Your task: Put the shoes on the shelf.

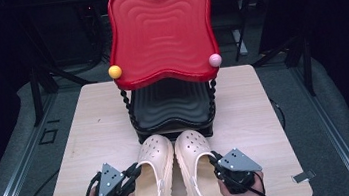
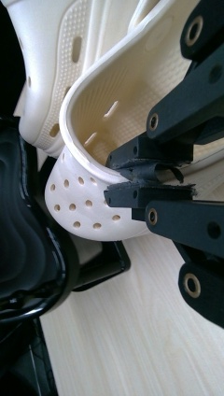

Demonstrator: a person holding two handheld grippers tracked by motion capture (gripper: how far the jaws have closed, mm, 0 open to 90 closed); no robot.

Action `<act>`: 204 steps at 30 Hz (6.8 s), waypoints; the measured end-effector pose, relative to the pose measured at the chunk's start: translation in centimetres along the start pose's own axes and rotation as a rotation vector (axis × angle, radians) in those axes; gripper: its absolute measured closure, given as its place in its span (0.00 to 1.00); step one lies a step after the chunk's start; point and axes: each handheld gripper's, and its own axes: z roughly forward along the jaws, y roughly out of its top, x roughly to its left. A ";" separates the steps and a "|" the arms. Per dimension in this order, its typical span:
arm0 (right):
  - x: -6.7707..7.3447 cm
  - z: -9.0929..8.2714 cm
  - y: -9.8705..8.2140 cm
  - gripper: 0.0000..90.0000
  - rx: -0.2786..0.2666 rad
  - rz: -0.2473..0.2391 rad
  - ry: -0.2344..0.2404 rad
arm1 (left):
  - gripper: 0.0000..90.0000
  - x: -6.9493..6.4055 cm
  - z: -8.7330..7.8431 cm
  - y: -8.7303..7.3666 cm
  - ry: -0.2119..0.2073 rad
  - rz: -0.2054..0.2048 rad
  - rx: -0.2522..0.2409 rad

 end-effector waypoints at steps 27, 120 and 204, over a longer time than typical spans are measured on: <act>0.3 -0.5 5.7 0.92 -0.127 -0.005 -0.022 | 0.91 0.5 -0.3 6.1 0.033 0.028 -0.108; -2.9 7.1 8.9 0.67 -0.125 -0.048 -0.066 | 0.64 3.9 7.2 10.2 -0.015 -0.025 -0.118; 0.5 5.8 -0.9 0.98 0.088 -0.013 0.255 | 0.99 0.4 6.1 -0.5 -0.188 0.032 0.095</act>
